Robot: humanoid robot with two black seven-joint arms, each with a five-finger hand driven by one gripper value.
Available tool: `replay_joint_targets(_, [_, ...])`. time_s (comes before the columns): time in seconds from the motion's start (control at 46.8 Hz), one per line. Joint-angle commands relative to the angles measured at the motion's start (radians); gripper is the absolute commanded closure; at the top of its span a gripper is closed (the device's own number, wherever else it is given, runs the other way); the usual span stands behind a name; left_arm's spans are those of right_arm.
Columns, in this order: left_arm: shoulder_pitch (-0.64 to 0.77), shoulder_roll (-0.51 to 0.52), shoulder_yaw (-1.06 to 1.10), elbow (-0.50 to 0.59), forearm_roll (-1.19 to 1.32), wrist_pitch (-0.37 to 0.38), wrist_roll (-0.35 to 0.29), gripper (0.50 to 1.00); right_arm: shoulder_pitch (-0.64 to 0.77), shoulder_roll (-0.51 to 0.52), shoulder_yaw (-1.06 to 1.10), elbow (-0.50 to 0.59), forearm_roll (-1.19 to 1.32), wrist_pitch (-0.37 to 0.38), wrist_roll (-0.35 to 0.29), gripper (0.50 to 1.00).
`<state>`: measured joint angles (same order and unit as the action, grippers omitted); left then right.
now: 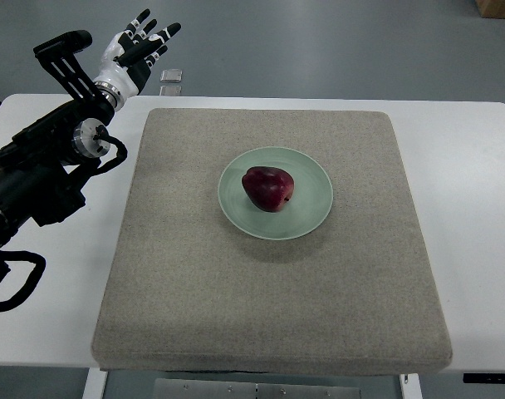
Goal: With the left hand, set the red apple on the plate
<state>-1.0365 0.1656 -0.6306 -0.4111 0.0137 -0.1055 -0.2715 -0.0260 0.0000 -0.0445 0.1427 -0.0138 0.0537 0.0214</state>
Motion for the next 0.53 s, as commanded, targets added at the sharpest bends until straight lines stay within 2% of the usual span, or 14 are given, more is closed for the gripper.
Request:
replay_joint_targets(0.0, [-0.002, 0.0, 0.0, 0.0, 0.0, 0.0, 0.0, 0.506, 0.0, 0.0, 0.0, 0.0, 0.0, 0.0, 0.0, 0.538])
replay_joint_targets(0.513, [0.001, 0.012, 0.003, 0.001, 0.008, -0.008, 0.0, 0.506, 0.0, 0.0, -0.002, 0.008, -0.002, 0.011, -0.005, 0.536])
